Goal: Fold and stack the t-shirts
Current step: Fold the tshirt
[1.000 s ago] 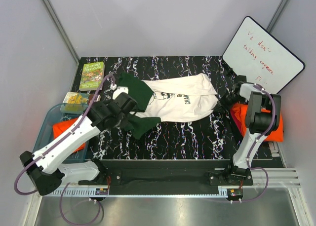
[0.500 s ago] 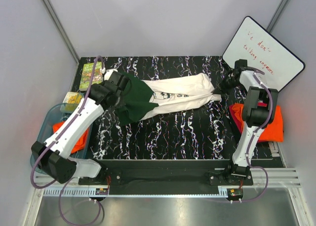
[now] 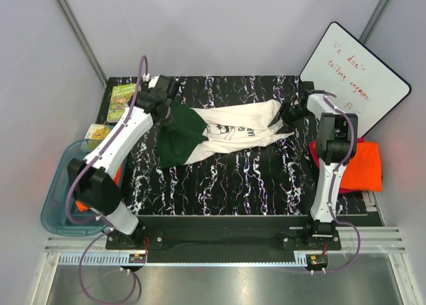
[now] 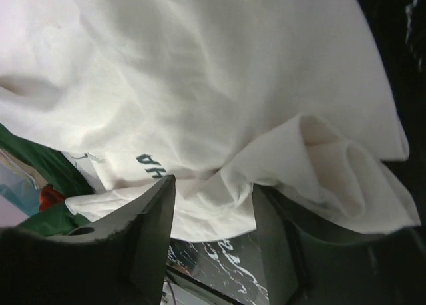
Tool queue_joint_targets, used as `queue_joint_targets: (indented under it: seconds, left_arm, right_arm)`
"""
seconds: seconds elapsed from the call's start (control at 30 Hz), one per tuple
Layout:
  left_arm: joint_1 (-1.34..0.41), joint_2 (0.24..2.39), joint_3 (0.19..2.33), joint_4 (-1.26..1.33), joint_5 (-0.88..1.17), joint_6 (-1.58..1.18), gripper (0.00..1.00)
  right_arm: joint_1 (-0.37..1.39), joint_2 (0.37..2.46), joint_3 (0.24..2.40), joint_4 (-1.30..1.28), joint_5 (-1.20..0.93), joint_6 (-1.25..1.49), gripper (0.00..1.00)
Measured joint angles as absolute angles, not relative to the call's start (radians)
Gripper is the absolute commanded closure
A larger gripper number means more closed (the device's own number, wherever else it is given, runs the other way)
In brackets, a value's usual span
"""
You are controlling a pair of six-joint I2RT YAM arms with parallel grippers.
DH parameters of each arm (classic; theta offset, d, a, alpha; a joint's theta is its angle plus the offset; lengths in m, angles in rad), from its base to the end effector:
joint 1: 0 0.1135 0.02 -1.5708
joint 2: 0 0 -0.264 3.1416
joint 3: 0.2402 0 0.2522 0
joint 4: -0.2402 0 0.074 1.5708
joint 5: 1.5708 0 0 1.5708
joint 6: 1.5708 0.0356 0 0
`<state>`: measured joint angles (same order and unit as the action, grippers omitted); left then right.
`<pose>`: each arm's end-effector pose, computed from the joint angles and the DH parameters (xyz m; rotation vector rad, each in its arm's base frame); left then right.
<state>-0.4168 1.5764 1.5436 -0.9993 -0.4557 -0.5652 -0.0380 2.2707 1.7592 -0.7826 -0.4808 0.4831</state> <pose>0.3014 -0.1163 0.3385 -0.3386 2.4361 0.1824 0.4622 -0.0011 0.1463 0.6469 2.8078 0.7770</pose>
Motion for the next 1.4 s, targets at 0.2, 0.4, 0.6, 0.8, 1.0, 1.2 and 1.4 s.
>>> queue_joint_targets:
  seconds: [0.2,0.4,0.6,0.8,1.0,1.2,1.4]
  left_arm:
    - [-0.383,1.728,1.707,-0.966,-0.438,-0.521,1.0]
    - [-0.328,1.857,1.832,-0.958,-0.403,-0.476,1.0]
    - [-0.258,2.012,2.0,-0.957,-0.349,-0.434,1.0]
    - [-0.21,2.187,2.207,-0.951,-0.25,-0.384,0.01]
    - [-0.184,2.223,2.179,-0.942,-0.183,-0.398,0.01]
    - [-0.191,2.046,1.882,-0.895,-0.122,-0.413,0.07]
    - [-0.208,1.91,1.76,-0.834,-0.031,-0.43,0.45]
  right_arm:
    - [-0.035,2.154,1.689,-0.796,-0.44,0.44,0.32]
    - [-0.035,2.025,1.64,-0.793,-0.418,0.426,0.32]
    - [-0.035,2.008,1.621,-0.785,-0.41,0.427,0.31]
    - [-0.035,2.008,1.593,-0.783,-0.411,0.428,0.31]
    - [-0.035,2.002,1.545,-0.782,-0.41,0.433,0.3]
    - [-0.035,1.989,1.511,-0.773,-0.411,0.434,0.3]
    - [-0.035,1.989,1.499,-0.767,-0.414,0.443,0.3]
